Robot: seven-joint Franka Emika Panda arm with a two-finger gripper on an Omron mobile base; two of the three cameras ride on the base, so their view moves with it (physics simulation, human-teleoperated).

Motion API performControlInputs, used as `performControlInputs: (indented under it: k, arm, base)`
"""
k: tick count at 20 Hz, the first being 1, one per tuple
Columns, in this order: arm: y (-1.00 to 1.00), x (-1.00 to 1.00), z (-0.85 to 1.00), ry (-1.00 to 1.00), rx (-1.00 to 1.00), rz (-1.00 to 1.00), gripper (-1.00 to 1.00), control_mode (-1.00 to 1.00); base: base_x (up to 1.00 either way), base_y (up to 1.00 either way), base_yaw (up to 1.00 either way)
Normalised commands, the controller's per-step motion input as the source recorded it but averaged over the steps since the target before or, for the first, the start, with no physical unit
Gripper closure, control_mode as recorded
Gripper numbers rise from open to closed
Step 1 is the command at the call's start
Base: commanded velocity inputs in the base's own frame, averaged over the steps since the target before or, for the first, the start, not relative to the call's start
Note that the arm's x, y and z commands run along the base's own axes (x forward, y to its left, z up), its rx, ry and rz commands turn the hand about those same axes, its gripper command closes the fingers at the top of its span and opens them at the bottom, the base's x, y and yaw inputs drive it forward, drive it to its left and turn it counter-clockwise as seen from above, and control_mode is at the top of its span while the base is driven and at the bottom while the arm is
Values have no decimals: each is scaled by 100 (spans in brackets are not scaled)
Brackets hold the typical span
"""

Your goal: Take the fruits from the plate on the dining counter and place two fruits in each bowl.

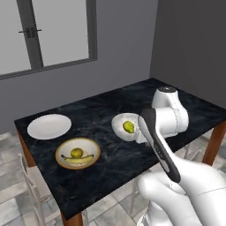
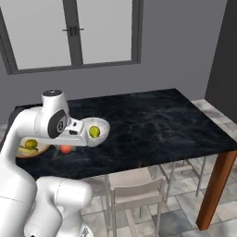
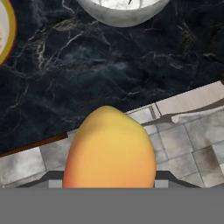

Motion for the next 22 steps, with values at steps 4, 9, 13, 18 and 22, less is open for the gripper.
performControlInputs:
  k: [4, 9, 13, 18, 22]
  arm:
    - [0, 0, 0, 0, 0, 0, 100, 100]
    - [0, 0, 0, 0, 0, 0, 100, 100]
    - [0, 0, 0, 0, 0, 0, 100, 100]
    - [0, 30, 14, 1, 0, 3, 100, -100]
    - [4, 95, 22, 4, -2, 17, 100, -100]
  base:
    - [20, 0, 0]
    - [25, 0, 0]
    - [26, 0, 0]
    - [3, 0, 0]
    - [0, 0, 0]
